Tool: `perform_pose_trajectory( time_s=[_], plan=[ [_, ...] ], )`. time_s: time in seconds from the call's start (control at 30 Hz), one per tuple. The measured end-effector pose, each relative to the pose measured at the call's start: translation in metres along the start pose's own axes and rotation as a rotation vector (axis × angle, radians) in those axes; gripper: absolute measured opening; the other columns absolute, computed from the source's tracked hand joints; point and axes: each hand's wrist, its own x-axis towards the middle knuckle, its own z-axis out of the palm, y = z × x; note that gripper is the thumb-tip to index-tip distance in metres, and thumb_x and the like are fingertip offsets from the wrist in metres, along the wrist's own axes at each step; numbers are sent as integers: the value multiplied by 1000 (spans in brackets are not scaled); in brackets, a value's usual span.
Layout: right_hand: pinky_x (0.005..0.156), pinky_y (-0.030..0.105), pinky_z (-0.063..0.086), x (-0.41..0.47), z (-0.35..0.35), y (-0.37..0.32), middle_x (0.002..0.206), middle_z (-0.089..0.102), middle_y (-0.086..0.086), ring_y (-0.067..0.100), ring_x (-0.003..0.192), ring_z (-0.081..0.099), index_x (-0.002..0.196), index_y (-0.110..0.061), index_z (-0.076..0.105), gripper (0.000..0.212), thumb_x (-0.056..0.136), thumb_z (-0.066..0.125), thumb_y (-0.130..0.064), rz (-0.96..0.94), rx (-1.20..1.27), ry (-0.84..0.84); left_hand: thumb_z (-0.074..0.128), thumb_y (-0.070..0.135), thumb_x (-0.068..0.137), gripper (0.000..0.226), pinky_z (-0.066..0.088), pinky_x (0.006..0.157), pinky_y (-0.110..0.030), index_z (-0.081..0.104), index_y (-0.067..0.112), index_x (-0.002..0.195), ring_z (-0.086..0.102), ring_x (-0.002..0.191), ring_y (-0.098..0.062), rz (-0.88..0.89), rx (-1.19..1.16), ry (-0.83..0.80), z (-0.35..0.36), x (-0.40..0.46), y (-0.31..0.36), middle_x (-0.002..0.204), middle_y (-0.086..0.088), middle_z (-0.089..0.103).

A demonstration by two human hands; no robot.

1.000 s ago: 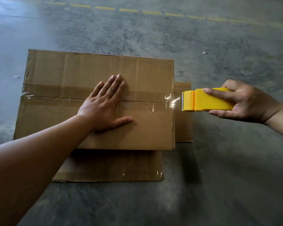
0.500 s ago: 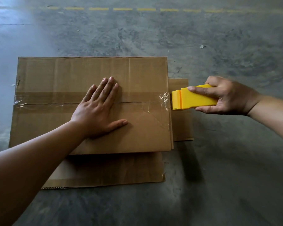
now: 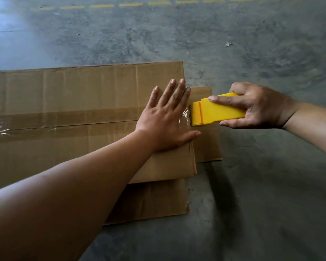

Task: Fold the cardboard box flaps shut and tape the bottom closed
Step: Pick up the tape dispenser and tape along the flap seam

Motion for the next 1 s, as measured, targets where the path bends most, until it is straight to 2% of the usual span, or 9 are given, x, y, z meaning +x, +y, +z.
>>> perform_pose_trajectory(
  time_s=[0.1, 0.37, 0.47, 0.6, 0.7, 0.8, 0.9, 1.0],
  plan=[
    [70, 26, 41, -5, 5, 3, 91, 46, 8, 20, 73, 48, 139, -24, 49, 70, 82, 53, -64, 40, 50, -15, 22, 86, 82, 109, 1, 122, -52, -4, 15, 160, -16, 153, -23, 18, -2, 11, 2, -2, -1, 167, -6, -13],
    [64, 26, 42, 0, 8, 3, 90, 45, 4, 18, 70, 47, 137, -24, 53, 69, 81, 53, -65, 92, 101, -73, 21, 86, 84, 101, 0, 122, -53, 1, 23, 160, -16, 153, -25, 40, -18, 10, 4, -3, -2, 167, -6, -13],
    [62, 21, 37, 4, 25, -4, 87, 37, -4, 12, 69, 41, 133, -23, 58, 68, 81, 50, -66, 49, 57, -178, 21, 84, 84, 94, 2, 122, -55, 11, 29, 160, -13, 153, -27, 56, -11, 19, 5, -3, -2, 168, -8, -9],
    [63, 21, 39, -5, 33, -7, 86, 42, -2, 13, 68, 45, 134, -26, 57, 70, 80, 48, -70, 159, 100, -183, 19, 84, 86, 86, 3, 121, -56, 26, 34, 155, -11, 154, -28, 67, -19, 5, 8, 2, -8, 168, -9, -7],
    [64, 23, 39, -15, 31, -9, 86, 49, 2, 19, 67, 51, 133, -28, 58, 70, 76, 53, -68, 266, 86, -103, 16, 84, 85, 87, 0, 122, -55, 19, 36, 157, -14, 153, -26, 38, -77, -129, 12, 19, -20, 167, -6, -11],
    [67, 30, 46, -21, 25, -15, 85, 50, 2, 23, 69, 55, 134, -32, 55, 74, 72, 53, -72, 398, 105, 1, 15, 84, 86, 89, -1, 123, -51, 3, 34, 159, -15, 153, -21, -13, -147, -253, 25, 24, -34, 167, -1, -13],
    [66, 31, 44, -21, 15, -30, 83, 48, 1, 20, 68, 52, 136, -35, 54, 74, 71, 54, -71, 466, 130, 45, 14, 81, 89, 87, -2, 124, -48, -4, 32, 159, -14, 153, -18, -52, -197, -285, 34, 20, -40, 167, 2, -11],
    [63, 29, 39, -14, 7, -45, 82, 47, -1, 17, 66, 50, 136, -39, 52, 72, 71, 54, -71, 470, 159, 63, 17, 78, 92, 86, 0, 124, -47, 1, 27, 160, -9, 153, -15, -104, -264, -250, 31, 18, -38, 168, 2, -5]
  ],
)
